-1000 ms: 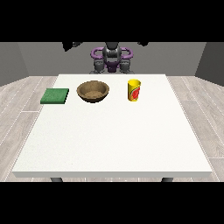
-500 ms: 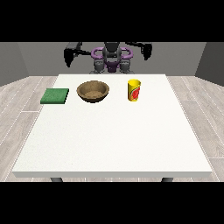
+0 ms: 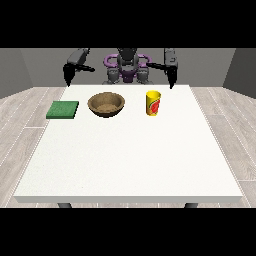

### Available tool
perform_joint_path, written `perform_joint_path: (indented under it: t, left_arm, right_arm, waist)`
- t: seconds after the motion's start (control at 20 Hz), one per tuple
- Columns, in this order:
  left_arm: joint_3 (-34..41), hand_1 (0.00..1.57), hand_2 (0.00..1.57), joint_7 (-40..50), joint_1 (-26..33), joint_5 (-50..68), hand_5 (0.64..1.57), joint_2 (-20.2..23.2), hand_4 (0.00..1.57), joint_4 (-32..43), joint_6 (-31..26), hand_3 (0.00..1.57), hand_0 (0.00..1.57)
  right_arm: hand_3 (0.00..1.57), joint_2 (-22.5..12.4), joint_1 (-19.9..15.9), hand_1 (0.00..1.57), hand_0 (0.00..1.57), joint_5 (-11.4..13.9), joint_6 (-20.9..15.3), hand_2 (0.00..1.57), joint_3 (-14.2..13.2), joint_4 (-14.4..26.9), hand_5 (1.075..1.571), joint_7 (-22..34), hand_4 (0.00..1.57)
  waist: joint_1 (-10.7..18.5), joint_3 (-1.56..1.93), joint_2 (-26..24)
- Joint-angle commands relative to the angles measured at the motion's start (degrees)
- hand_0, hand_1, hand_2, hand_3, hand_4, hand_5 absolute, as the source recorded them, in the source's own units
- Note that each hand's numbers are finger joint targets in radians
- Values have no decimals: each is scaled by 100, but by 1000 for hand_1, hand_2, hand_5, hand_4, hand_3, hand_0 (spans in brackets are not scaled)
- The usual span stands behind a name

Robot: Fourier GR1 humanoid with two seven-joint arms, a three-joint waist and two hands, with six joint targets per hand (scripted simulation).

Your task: Pick the cup and pour the ball into the bowl, then pick the bowl and place it on the pad

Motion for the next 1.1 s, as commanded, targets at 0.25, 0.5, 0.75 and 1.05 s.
perform_joint_path:
  t: [0.25,0.5,0.75,1.05]
  left_arm:
    - [264,0,0,-1237,-502,-261,1246,-167,0,1518,261,0,0]
    - [455,0,0,-1955,-762,-333,1278,-418,0,2287,676,0,0]
    - [657,0,0,-2371,-1229,-294,1262,-207,0,3071,575,0,0]
    - [1116,659,914,-2793,-1473,191,1425,26,0,3818,112,286,659]
  right_arm:
    - [0,-298,-313,0,0,-160,373,0,-353,933,1563,-598,0]
    - [0,-434,-381,0,0,-274,684,0,-344,910,1562,-739,0]
    - [0,-705,-767,0,0,-380,720,0,-605,1277,1559,-777,0]
    - [0,-751,-504,0,0,-384,948,0,-596,1289,1558,-1108,0]
  waist:
    - [-108,0,205]
    - [-473,-2,478]
    - [-401,-2,670]
    - [-538,-3,679]
